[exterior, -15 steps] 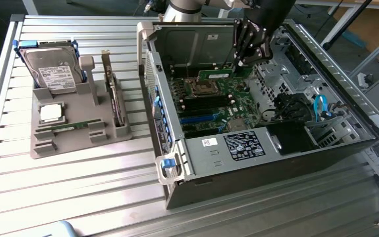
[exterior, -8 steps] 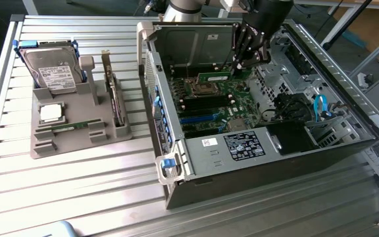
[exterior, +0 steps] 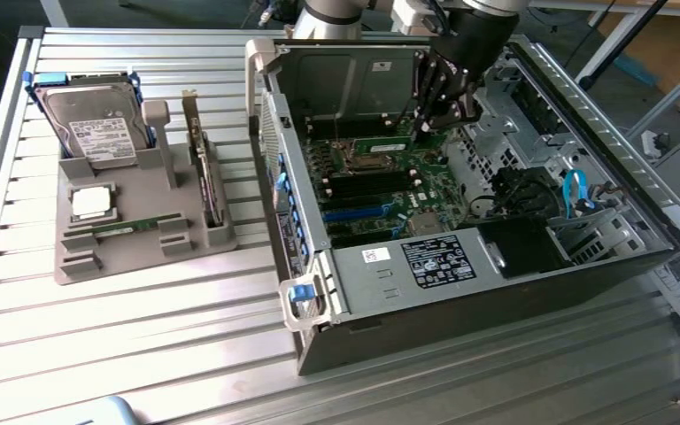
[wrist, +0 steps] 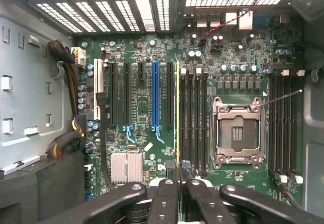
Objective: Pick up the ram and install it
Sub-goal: 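Insert the ram into the slot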
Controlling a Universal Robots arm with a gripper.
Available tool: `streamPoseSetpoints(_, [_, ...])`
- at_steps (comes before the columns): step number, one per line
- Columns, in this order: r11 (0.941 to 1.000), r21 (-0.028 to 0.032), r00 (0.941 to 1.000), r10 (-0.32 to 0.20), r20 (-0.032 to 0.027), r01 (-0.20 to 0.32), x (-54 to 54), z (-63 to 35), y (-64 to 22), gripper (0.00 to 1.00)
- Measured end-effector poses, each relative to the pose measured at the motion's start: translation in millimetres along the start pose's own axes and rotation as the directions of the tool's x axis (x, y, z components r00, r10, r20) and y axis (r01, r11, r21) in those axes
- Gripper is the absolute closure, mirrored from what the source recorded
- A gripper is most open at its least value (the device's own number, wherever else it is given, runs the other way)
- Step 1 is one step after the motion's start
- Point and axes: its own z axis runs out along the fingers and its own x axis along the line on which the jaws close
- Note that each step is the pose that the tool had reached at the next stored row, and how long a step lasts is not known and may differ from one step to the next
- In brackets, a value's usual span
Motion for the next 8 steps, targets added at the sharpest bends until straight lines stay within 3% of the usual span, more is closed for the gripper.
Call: streamPoseSetpoints(8, [1.0000, -0.0001, 1.0000, 0.000, -0.0003, 0.000, -0.7, 13.0, -0.6, 0.88])
